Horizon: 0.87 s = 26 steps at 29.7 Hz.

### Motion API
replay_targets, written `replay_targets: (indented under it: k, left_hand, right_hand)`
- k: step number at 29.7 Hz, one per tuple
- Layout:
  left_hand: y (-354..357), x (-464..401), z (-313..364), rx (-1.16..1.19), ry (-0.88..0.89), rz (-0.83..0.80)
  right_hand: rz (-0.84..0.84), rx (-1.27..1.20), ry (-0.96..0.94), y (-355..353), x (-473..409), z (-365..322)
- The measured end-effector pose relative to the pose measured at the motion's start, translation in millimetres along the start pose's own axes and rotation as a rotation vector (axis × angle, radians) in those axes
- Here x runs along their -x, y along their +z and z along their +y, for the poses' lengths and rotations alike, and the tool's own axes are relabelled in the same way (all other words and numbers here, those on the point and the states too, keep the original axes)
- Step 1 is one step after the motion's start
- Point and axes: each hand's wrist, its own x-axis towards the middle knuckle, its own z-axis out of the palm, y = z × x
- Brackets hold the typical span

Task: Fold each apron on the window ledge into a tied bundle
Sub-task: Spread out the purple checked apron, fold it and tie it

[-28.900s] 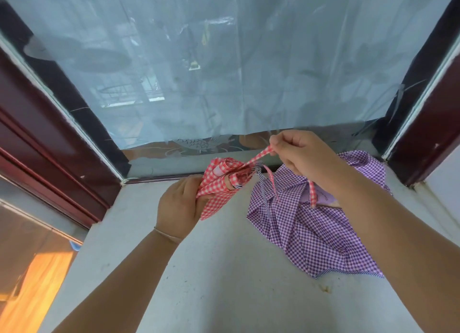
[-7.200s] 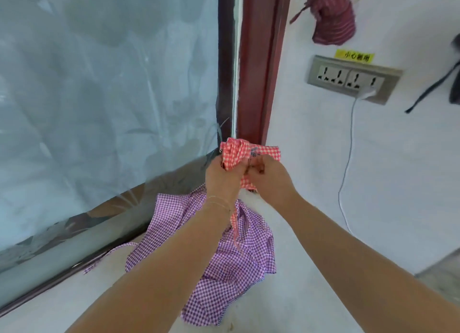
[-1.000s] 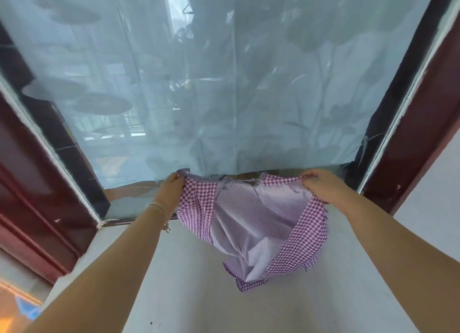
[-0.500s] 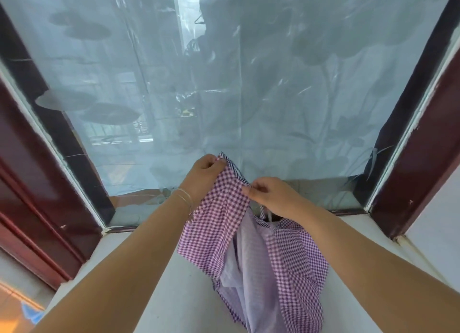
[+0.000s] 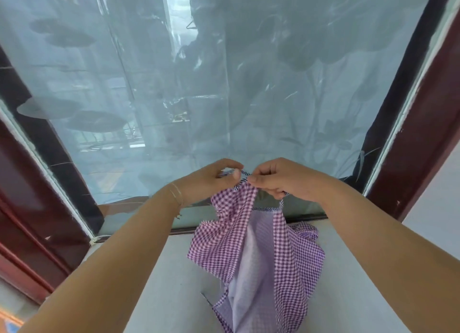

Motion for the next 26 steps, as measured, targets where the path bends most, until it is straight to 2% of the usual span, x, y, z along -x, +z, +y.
replay_targets:
  k: [2, 5, 7, 11, 13, 16, 19, 22, 24, 26]
  left_hand:
    - [4.3, -4.4, 14.8, -0.13, 0.049, -0.121]
    - [5.1, -11.0, 18.9, -0.176, 0.042, -0.165]
    - [3.5, -12.0, 18.7, -0.152, -0.008, -0.18]
    - [8.9, -11.8, 12.3, 0.167, -0.089, -0.148]
    - [10.3, -10.5, 2.3, 0.358, -0.133, -0.084]
    - [8.3, -6.8, -5.2, 0.542, -0.148, -0.014]
    - [7.5, -4.8, -11.3, 0.557, -0.12, -0.02]
    - [5.7, -3.6, -11.3, 0.503, -0.064, -0.091]
    - [4.5, -3.3, -7.9, 0.478, -0.019, -0.122]
    - [4.3, -2.6, -1.2, 0.472, 0.003, -0.111]
  right_hand:
    - [-0.005, -0.029, -0.007, -0.2, 0.6, -2.1]
    - [0.071, -0.094, 0.022, -1.4, 0.1, 0.8]
    - [0.14, 0.089, 0.072, -2.3, -0.8, 6.6]
    - [0.201, 0.611, 0.133, 0.1, -0.6, 31.1]
    - [0.316, 0.779, 0.105, 5.6, -0.2, 45.5]
    - [0.515, 0.906, 0.161, 12.0, 0.9, 60.4]
    - [0.48, 0.916, 0.321, 16.8, -0.9, 65.9]
    - [0.461, 0.749, 0.358, 10.8, -4.5, 68.3]
    - [0.453, 0.312, 0.365, 6.0, -5.5, 56.9]
    - [0.403, -0.317, 0.378, 5.4, -4.1, 38.1]
